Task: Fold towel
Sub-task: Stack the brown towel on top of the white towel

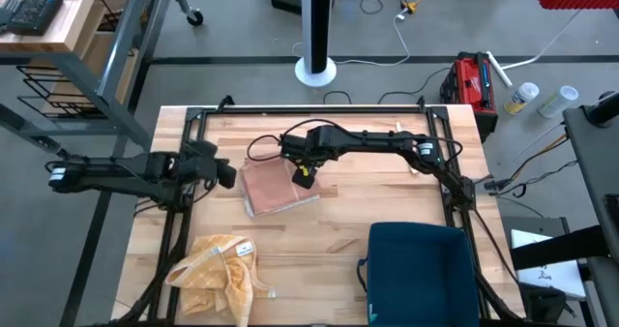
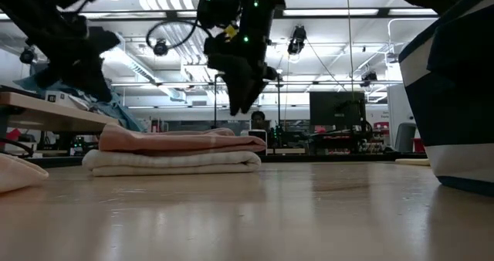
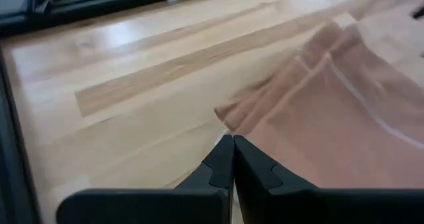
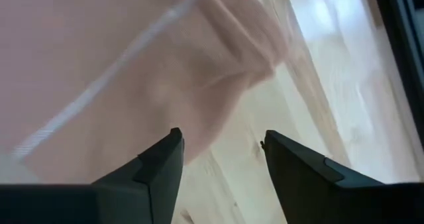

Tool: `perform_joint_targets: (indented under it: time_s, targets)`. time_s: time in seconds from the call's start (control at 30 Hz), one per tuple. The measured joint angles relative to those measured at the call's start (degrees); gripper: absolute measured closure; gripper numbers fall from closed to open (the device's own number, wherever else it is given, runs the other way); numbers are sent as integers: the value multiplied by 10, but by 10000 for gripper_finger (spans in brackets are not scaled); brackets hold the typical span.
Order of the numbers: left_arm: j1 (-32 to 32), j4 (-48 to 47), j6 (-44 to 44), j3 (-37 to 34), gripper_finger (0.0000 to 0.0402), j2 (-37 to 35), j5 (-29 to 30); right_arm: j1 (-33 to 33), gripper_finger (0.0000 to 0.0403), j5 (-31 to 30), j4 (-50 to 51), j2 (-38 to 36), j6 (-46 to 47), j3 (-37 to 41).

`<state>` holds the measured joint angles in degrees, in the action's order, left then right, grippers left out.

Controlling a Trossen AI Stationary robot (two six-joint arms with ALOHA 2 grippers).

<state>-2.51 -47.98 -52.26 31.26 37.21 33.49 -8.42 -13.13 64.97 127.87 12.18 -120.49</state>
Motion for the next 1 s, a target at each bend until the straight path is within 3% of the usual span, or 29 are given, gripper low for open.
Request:
perform_joint_targets:
  time_s: [0.2, 0.47, 0.73, 1.0]
  targets:
    - [-41, 106, 18, -31, 381, 81, -33, 9, 197, 61, -8, -28, -63, 0]
    - [-67, 141, 11, -18, 285, 218, -69, 19, 195, 197, -6, -50, -107, 6]
    - [-67, 136, 53, 46, 214, 298, -76, 21, 197, 206, -9, -51, -101, 12]
    - [-67, 107, 72, 90, 200, 302, -86, 22, 193, 207, -10, -51, -99, 23]
